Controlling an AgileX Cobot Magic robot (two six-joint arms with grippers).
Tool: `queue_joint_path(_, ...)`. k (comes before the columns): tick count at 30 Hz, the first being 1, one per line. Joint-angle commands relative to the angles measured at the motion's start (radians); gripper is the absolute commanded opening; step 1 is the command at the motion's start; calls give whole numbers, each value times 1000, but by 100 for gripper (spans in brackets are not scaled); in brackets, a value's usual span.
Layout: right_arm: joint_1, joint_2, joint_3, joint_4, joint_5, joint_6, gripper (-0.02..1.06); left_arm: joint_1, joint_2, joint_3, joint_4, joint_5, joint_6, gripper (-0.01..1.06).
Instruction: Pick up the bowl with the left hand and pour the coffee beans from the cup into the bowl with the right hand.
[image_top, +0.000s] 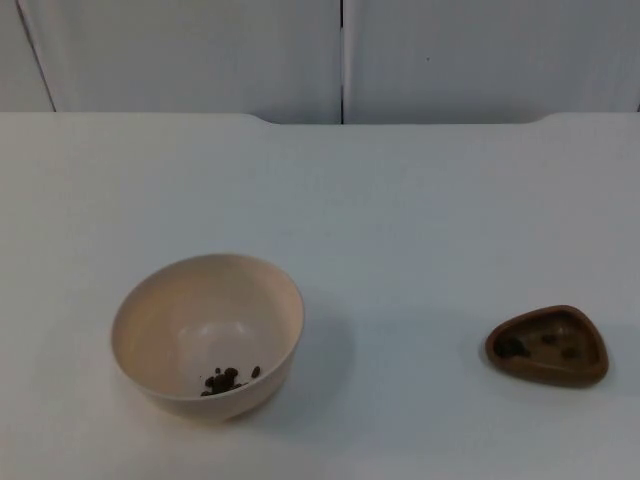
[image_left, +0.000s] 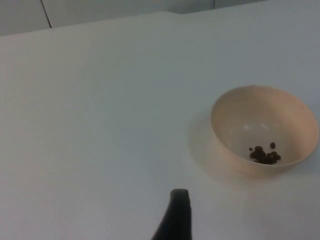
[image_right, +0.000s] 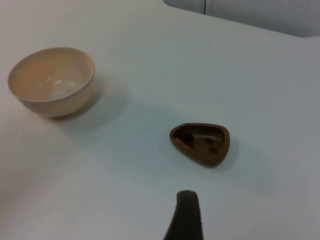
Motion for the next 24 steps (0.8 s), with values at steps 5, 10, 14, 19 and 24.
queue_joint_path(5, -4, -3, 5, -4, 0, -11, 63, 2, -4, 4, 7, 1, -9, 74)
queue_joint_path(10, -4, -3, 5, -4, 0, -11, 64, 2, -4, 4, 7, 1, -9, 94)
queue_joint_path(14, -4, -3, 5, -4, 0, -11, 75, 2, -4, 4, 7, 1, -9, 105)
queue_joint_path(19, -4, -3, 5, -4, 0, -11, 95, 2, -4, 4, 7, 1, -9, 105)
queue_joint_path(24, -4, -3, 5, -31, 0, 25, 105, 2, -4, 4, 7, 1, -9, 105)
